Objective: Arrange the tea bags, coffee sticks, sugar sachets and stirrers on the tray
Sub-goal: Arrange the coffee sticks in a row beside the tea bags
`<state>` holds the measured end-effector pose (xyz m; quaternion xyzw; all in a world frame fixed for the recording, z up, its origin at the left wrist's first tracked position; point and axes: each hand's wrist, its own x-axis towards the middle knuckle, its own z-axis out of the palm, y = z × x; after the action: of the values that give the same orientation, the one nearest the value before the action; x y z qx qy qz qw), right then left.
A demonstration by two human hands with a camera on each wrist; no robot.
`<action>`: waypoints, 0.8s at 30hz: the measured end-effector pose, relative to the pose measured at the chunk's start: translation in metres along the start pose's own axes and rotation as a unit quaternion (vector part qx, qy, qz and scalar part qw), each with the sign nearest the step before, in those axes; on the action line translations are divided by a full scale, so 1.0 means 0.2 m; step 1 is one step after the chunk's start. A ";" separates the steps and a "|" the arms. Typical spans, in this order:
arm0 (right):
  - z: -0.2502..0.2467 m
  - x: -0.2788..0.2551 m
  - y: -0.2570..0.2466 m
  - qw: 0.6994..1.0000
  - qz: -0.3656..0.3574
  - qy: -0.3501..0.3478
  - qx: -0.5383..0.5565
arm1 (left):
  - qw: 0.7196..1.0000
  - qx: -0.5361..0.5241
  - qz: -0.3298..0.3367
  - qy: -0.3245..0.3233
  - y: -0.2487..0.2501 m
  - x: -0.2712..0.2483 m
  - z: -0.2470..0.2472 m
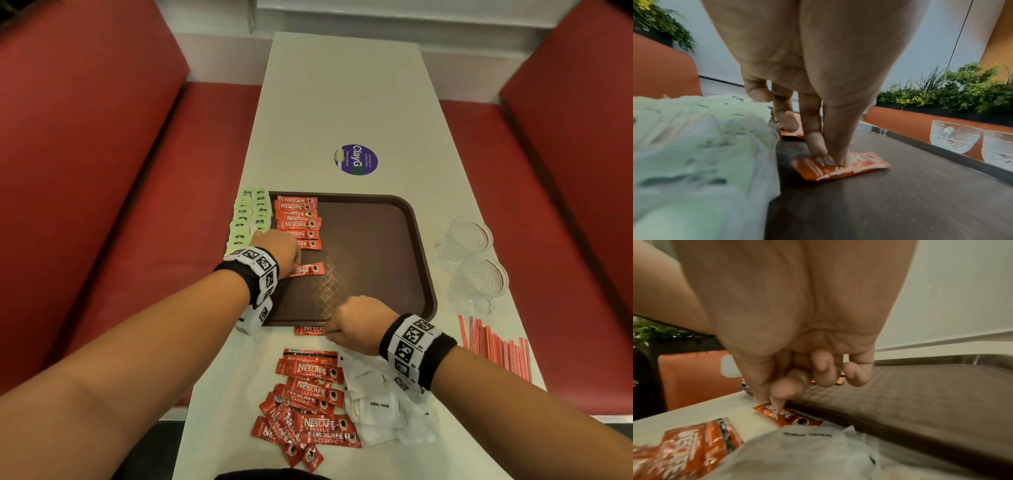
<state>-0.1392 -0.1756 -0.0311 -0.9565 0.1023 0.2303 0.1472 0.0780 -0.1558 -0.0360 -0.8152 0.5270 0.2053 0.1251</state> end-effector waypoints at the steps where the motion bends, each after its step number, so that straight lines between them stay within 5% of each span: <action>1: 0.00 -0.01 -0.02 1.000 0.005 -0.020 -0.021 | 1.000 -0.002 -0.004 0.002 0.00 0.00 0.00; 14: 0.03 -0.04 -0.12 0.995 0.037 -0.055 -0.081 | 0.998 -0.036 0.049 -0.005 0.01 -0.08 0.03; 24: 0.02 0.02 -0.15 0.995 0.056 -0.040 -0.071 | 1.000 0.011 0.014 0.002 -0.01 0.03 -0.04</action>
<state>-0.1298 -0.1458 -0.0284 -0.9474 0.1331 0.2825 0.0702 0.0834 -0.1640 -0.0321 -0.8067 0.5409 0.1998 0.1297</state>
